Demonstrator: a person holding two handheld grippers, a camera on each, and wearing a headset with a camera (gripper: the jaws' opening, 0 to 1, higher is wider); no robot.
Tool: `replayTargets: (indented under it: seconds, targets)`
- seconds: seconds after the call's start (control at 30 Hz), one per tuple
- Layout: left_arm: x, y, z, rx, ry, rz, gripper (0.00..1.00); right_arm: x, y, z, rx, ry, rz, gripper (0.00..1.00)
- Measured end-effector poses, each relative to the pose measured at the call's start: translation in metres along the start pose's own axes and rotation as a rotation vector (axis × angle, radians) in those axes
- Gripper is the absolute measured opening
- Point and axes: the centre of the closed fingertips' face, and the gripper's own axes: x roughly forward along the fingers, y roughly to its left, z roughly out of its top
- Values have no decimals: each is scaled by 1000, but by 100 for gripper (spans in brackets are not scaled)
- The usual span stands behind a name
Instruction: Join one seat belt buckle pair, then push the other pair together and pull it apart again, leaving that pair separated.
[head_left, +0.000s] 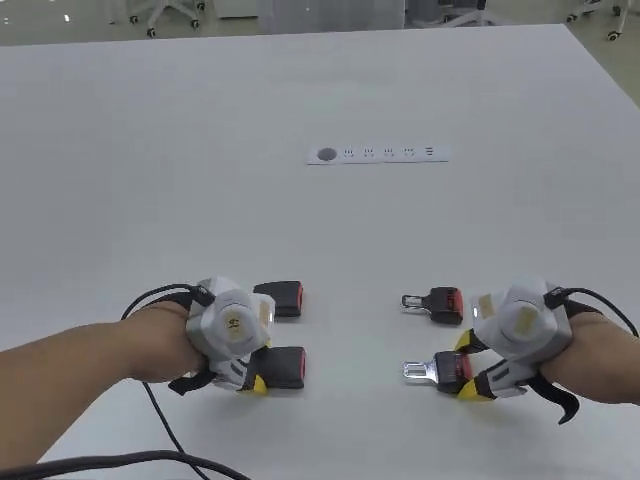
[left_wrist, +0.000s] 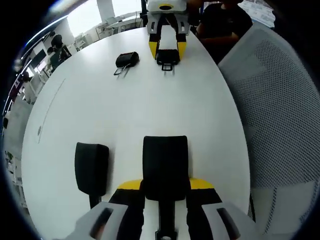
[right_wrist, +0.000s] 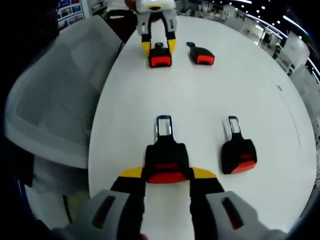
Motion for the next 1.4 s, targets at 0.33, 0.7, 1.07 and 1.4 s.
replayTargets:
  seconds: [0.33,0.7,1.07,1.4]
  targets:
    - [1,1,-1,-14,-26,-12,33,7,1,15,33,-18,-25,34]
    - [1,1,-1,-10,-22,-14,33,30,11,61,29,-61,-33,34]
    - [2,1,-1,-9,-8,-10,33,51,14,103,9,-74,-25,34]
    - [2,0,-2,-11,-4,-11,33,62,8,124,13,-77,-35,34]
